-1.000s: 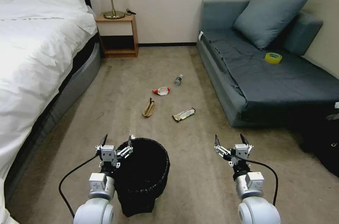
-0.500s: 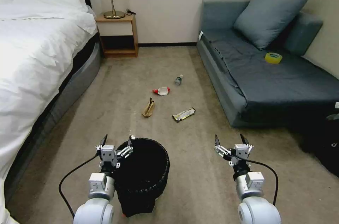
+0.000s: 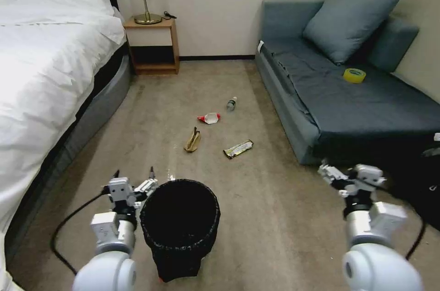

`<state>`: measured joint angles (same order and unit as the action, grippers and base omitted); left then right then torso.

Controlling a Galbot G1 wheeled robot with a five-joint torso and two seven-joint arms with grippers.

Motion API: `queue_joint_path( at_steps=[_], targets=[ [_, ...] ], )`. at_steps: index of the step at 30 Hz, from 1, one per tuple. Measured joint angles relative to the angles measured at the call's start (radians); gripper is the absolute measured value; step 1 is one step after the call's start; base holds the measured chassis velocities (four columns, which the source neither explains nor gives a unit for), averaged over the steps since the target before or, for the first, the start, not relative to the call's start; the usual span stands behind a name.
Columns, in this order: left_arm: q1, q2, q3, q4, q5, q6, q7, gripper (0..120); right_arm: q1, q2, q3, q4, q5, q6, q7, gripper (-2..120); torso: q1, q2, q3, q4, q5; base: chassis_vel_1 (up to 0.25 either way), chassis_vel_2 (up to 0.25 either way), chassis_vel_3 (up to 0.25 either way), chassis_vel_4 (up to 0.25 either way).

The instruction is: Pick up the trash bin, then pick up the garbage on the floor and place it into the trash bin.

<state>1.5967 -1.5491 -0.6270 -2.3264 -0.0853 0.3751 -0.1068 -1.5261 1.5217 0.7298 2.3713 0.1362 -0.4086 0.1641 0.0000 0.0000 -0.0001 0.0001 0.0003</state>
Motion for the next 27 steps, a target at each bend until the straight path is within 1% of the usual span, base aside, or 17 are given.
queue_joint_path(
  at_steps=[4,6,7,8,12,13,17,18,19,20,21,22,23,24,25,27],
  targets=[
    [0.001,0.002,-0.001,-0.001,-0.001,0.002,0.0,100,-0.003,-0.009,0.006,0.004,0.005,-0.001,0.001,100,0.0,0.0,0.0,-0.0001,-0.0003,0.0,0.0,0.0,0.0],
    [0.002,0.006,-0.001,-0.008,-0.014,0.015,-0.008,100,-0.005,-0.01,0.006,0.006,0.005,-0.001,0.001,100,0.0,0.0,0.0,-0.0001,-0.0004,0.0,0.0,0.0,0.0],
    [0.005,0.015,-0.002,-0.013,-0.031,0.03,-0.019,100,-0.006,-0.009,0.006,0.006,0.005,-0.001,0.001,100,0.0,0.0,0.0,-0.0002,-0.0003,0.0,0.0,0.0,0.0],
    [0.005,0.015,-0.002,-0.013,-0.031,0.03,-0.019,100,-0.006,-0.009,0.006,0.006,0.005,-0.001,0.001,100,0.0,0.0,0.0,-0.0002,-0.0003,0.0,0.0,0.0,0.0],
    [0.023,0.082,-0.006,-0.043,-0.166,0.143,-0.105,100,-0.006,-0.007,0.006,0.012,0.004,0.0,0.001,100,0.0,0.0,0.0,-0.0001,-0.0003,0.0,0.0,0.0,0.0],
    [0.023,0.082,-0.006,-0.043,-0.166,0.143,-0.105,100,-0.006,-0.007,0.006,0.012,0.004,0.0,0.001,100,0.0,0.0,0.0,-0.0001,-0.0003,0.0,0.0,0.0,0.0],
    [0.042,0.154,-0.01,-0.075,-0.311,0.261,-0.197,100,-0.01,-0.005,0.006,0.015,0.001,0.001,0.001,100,0.0,0.0,0.0,-0.0001,-0.0004,0.0,0.0,0.0,0.0],
    [0.042,0.154,-0.01,-0.075,-0.311,0.261,-0.197,100,-0.01,-0.005,0.006,0.015,0.001,0.001,0.001,100,0.0,0.0,0.0,-0.0001,-0.0004,0.0,0.0,0.0,0.0],
    [0.048,0.176,-0.012,-0.085,-0.355,0.298,-0.225,100,-0.012,-0.005,0.006,0.019,0.0,0.0,0.0,100,0.0,0.0,0.0,-0.0001,-0.0004,0.0,0.0,0.0,0.0],
    [0.051,0.191,-0.012,-0.092,-0.386,0.324,-0.244,100,-0.013,-0.004,0.006,0.022,-0.001,0.0,-0.001,100,0.0,0.0,0.0,-0.0001,-0.0005,0.0,0.0,0.0,0.0],
    [0.051,0.191,-0.012,-0.092,-0.386,0.324,-0.244,100,-0.013,-0.004,0.006,0.022,-0.001,0.0,-0.001,100,0.0,0.0,0.0,-0.0001,-0.0005,0.0,0.0,0.0,0.0],
    [0.056,0.21,-0.014,-0.1,-0.422,0.354,-0.268,100,-0.015,-0.003,0.005,0.025,-0.002,-0.001,-0.002,100,0.0,0.0,0.0,-0.0001,-0.0003,0.0,0.0,0.0,0.0],
    [0.049,0.231,-0.009,-0.087,-0.449,0.363,-0.284,100,-0.015,-0.002,0.004,0.026,-0.003,-0.002,-0.003,100,0.0,0.0,0.0,0.0005,-0.0002,0.0,0.0,0.0,0.0],
    [0.039,0.248,-0.007,-0.069,-0.461,0.369,-0.295,100,-0.016,0.001,0.003,0.027,-0.005,-0.002,-0.003,100,0.0,0.0,0.0,-0.0005,0.0,0.0,0.0,0.0,0.0],
    [0.031,0.257,-0.004,-0.055,-0.469,0.37,-0.298,100,-0.02,0.003,0.002,0.027,-0.007,-0.002,-0.004,100,0.0,0.0,0.0,-0.0002,-0.0012,0.0,0.0,0.0,0.0],
    [0.026,0.261,-0.003,-0.047,-0.472,0.371,-0.301,100,-0.021,0.005,0.0,0.027,-0.01,-0.002,-0.004,100,0.0,0.0,0.0,-0.0004,-0.0005,0.0,0.0,0.0,0.0]
  ],
)
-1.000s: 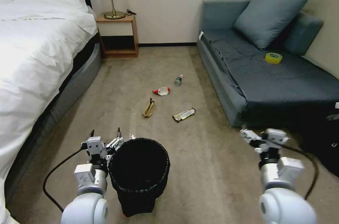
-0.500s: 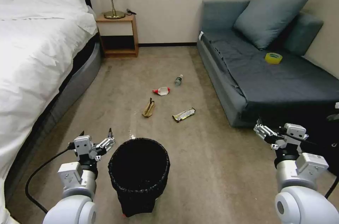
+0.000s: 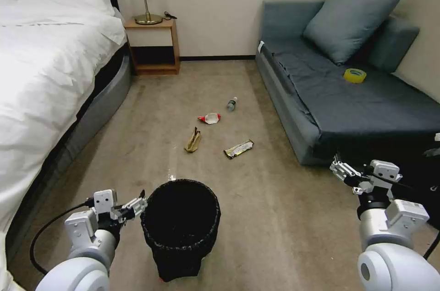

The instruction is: Pick up the trash bin, then pick up the garbage on the floor and place it into the trash bin.

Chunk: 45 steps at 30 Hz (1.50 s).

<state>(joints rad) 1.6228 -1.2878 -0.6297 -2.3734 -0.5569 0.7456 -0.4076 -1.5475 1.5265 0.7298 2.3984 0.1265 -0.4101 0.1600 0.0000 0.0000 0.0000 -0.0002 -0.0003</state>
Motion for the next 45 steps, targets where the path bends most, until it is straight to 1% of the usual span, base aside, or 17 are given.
queue_joint_path(
  at_steps=[3,6,8,10,14,17,18,21,28,31,33,34,38,39,43,44,45],
  targets=[
    [-0.007,0.003,0.004,0.017,-0.001,0.0,-0.001,100,-0.007,0.003,-0.002,0.0,-0.006,0.003,0.0,100,0.0,0.0,0.0,0.0003,0.0001,0.0,0.0,0.0,0.0],
    [-0.022,0.014,0.014,0.065,-0.011,-0.001,-0.002,100,-0.011,0.004,-0.002,0.0,-0.009,0.005,-0.001,100,0.0,0.0,0.0,0.0003,0.0001,0.0,0.0,0.0,0.0],
    [-0.026,0.017,0.019,0.077,-0.026,-0.002,-0.005,100,-0.011,0.004,-0.002,0.0,-0.01,0.006,-0.002,100,0.0,0.0,0.0,0.0003,0.0001,0.0,0.0,0.0,0.0],
    [-0.035,0.018,0.029,0.1,-0.05,-0.004,-0.01,100,-0.013,0.005,-0.002,0.001,-0.011,0.006,-0.002,100,0.0,0.0,0.0,0.0002,0.0003,0.0,0.0,0.0,0.0],
    [-0.053,0.018,0.051,0.145,-0.056,-0.005,-0.014,100,-0.014,0.007,-0.003,0.001,-0.015,0.008,-0.003,100,0.0,0.0,0.0,0.0003,0.0003,0.0,0.0,0.0,0.0],
    [-0.078,0.015,0.077,0.194,-0.059,-0.007,-0.021,100,-0.013,0.008,-0.003,0.002,-0.016,0.009,-0.003,100,0.0,0.0,0.0,0.0001,0.0002,0.0,0.0,0.0,0.0],
    [-0.078,0.015,0.077,0.194,-0.059,-0.007,-0.021,100,-0.013,0.008,-0.003,0.002,-0.016,0.009,-0.003,100,0.0,0.0,0.0,0.0001,0.0002,0.0,0.0,0.0,0.0],
    [-0.097,0.01,0.098,0.239,-0.083,-0.008,-0.036,100,-0.011,0.009,-0.003,0.0,-0.017,0.012,-0.004,100,0.0,0.0,0.0,0.0002,0.0002,0.0,0.0,0.0,0.0],
    [-0.114,-0.006,0.116,0.29,-0.102,-0.009,-0.047,100,-0.002,0.013,-0.007,-0.013,-0.021,0.016,-0.004,100,0.0,0.0,0.0,0.0002,0.0003,0.0,0.0,0.0,0.0],
    [-0.118,-0.008,0.117,0.306,-0.105,-0.009,-0.048,96,0.004,0.015,-0.009,-0.021,-0.024,0.02,-0.004,100,0.0,0.0,0.0,0.0002,0.0003,0.0,0.0,0.0,0.0],
    [-0.119,-0.008,0.117,0.309,-0.108,-0.009,-0.048,89,0.007,0.016,-0.009,-0.025,-0.026,0.023,-0.004,100,0.0,0.0,0.0,0.0002,0.0003,0.0,0.0,0.0,0.0],
    [-0.119,-0.008,0.117,0.309,-0.108,-0.009,-0.048,89,0.007,0.016,-0.009,-0.025,-0.026,0.023,-0.004,100,0.0,0.0,0.0,0.0002,0.0003,0.0,0.0,0.0,0.0],
    [-0.12,-0.009,0.117,0.313,-0.117,-0.01,-0.047,71,0.013,0.018,-0.009,-0.034,-0.028,0.029,-0.004,100,0.0,0.0,0.0,0.0002,0.0003,0.0,0.0,0.0,0.0],
    [-0.12,-0.009,0.117,0.313,-0.117,-0.01,-0.047,71,0.013,0.018,-0.009,-0.034,-0.028,0.029,-0.004,100,0.0,0.0,0.0,0.0002,0.0003,0.0,0.0,0.0,0.0],
    [-0.123,-0.016,0.117,0.324,-0.128,-0.016,-0.046,52,0.018,0.018,-0.01,-0.041,-0.029,0.035,-0.004,100,0.0,0.0,0.0,0.0003,0.0008,0.0,0.0,0.0,0.0],
    [-0.123,-0.016,0.117,0.324,-0.128,-0.016,-0.046,52,0.018,0.018,-0.01,-0.041,-0.029,0.035,-0.004,100,0.0,0.0,0.0,0.0003,0.0008,0.0,0.0,0.0,0.0],
    [-0.124,-0.019,0.117,0.327,-0.133,-0.016,-0.046,48,0.02,0.017,-0.011,-0.043,-0.03,0.036,-0.003,100,0.0,0.0,0.0,0.0003,0.0009,0.0,0.0,0.0,0.0]
  ],
)
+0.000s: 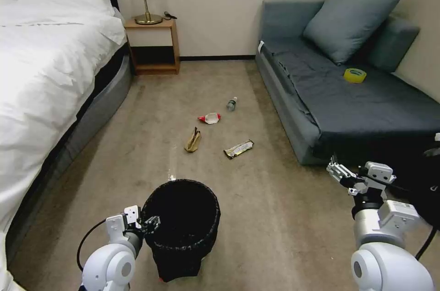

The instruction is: Pick up the trash bin, then pick up the garbage on the floor and place it into the trash bin.

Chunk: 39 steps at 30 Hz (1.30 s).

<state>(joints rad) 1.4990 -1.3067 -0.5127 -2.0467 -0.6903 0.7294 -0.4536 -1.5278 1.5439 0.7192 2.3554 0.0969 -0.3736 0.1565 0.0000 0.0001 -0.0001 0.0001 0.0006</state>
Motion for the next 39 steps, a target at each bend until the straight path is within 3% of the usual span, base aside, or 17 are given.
queue_joint_path(
  at_steps=[12,20,25,27,32,39],
  targets=[
    [-0.002,-0.021,-0.005,0.018,-0.094,-0.002,-0.03,4,0.008,-0.016,0.001,-0.007,0.008,0.001,0.001,100,0.0,0.0,0.0,0.0003,0.0001,0.0,0.0,0.0,0.0],
    [0.001,-0.029,-0.023,0.007,-0.108,0.001,-0.035,3,0.01,-0.024,0.005,-0.004,0.023,0.003,0.004,100,0.0,0.0,0.0,-0.0002,-0.0011,0.0,0.0,0.0,0.0],
    [0.004,-0.035,-0.061,-0.044,-0.095,0.015,-0.045,3,0.012,-0.035,0.003,-0.003,0.071,0.005,0.023,100,0.0,0.0,0.001,-0.0005,-0.0029,0.0,0.0,0.0,0.0],
    [0.009,-0.026,-0.094,-0.101,-0.067,0.014,-0.049,3,0.013,-0.043,0.001,-0.002,0.101,0.005,0.041,100,0.0,0.0,0.0,-0.0004,-0.001,0.0,0.0,0.0,0.0],
    [0.017,-0.016,-0.148,-0.181,-0.008,0.013,-0.031,3,0.008,-0.057,-0.004,-0.002,0.132,0.023,0.06,100,0.0,0.0,0.0,-0.0003,-0.0009,0.0,0.0,0.0,0.0],
    [0.038,0.012,-0.219,-0.23,0.151,0.011,0.034,3,-0.002,-0.074,-0.012,-0.011,0.166,0.114,0.066,100,0.0,0.0,0.0,-0.0002,-0.0008,0.0,0.0,0.0,0.0]
  ],
)
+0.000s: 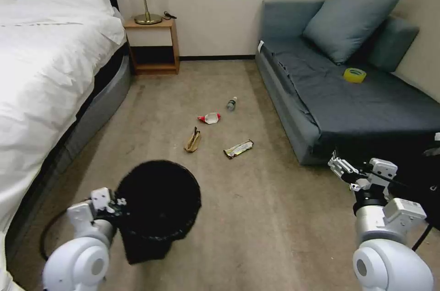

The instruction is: Pick up the trash bin, then pick up the garbage on the floor and place it into the trash bin.

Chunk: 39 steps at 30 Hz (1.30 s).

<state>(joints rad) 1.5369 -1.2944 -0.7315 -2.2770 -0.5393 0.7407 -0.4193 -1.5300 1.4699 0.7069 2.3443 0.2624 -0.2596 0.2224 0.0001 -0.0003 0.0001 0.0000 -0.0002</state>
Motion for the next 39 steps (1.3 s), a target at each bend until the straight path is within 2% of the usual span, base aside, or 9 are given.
queue_joint_path(
  at_steps=[3,7,9,20,28,39],
  targets=[
    [0.02,0.008,-0.033,-0.014,0.057,-0.002,0.028,3,-0.019,-0.012,-0.012,-0.01,0.001,0.045,-0.014,100,0.0,0.0,0.0,-0.0001,-0.0001,0.0,0.0,0.0,0.0],
    [0.031,0.006,-0.05,-0.019,0.092,-0.002,0.039,3,-0.028,-0.018,-0.021,-0.016,0.0,0.062,-0.018,100,0.0,0.0,0.0,0.0,0.0002,0.0,0.0,0.0,0.0],
    [0.048,-0.017,-0.057,-0.029,0.096,-0.003,0.046,3,-0.034,-0.023,-0.031,-0.029,-0.003,0.093,-0.048,100,0.0,0.0,0.0,0.0,0.0001,0.0,0.0,0.0,0.0],
    [0.064,-0.073,-0.052,-0.036,0.094,-0.004,0.04,3,-0.054,-0.02,-0.045,-0.053,-0.036,0.169,-0.132,100,0.0,0.0,0.0,0.0,0.0001,0.0,0.0,0.0,0.0],
    [0.066,-0.081,-0.05,-0.038,0.093,-0.005,0.04,3,-0.059,-0.019,-0.047,-0.053,-0.048,0.176,-0.146,100,0.0,0.0,0.0,0.0,0.0002,-0.052,0.051,0.063,-0.05],
    [0.064,-0.084,-0.068,-0.036,0.091,-0.005,0.039,3,-0.062,-0.016,-0.055,-0.054,-0.052,0.178,-0.153,100,0.0,0.0,0.0,0.0,0.0002,-0.19,0.182,0.189,-0.188]
  ],
)
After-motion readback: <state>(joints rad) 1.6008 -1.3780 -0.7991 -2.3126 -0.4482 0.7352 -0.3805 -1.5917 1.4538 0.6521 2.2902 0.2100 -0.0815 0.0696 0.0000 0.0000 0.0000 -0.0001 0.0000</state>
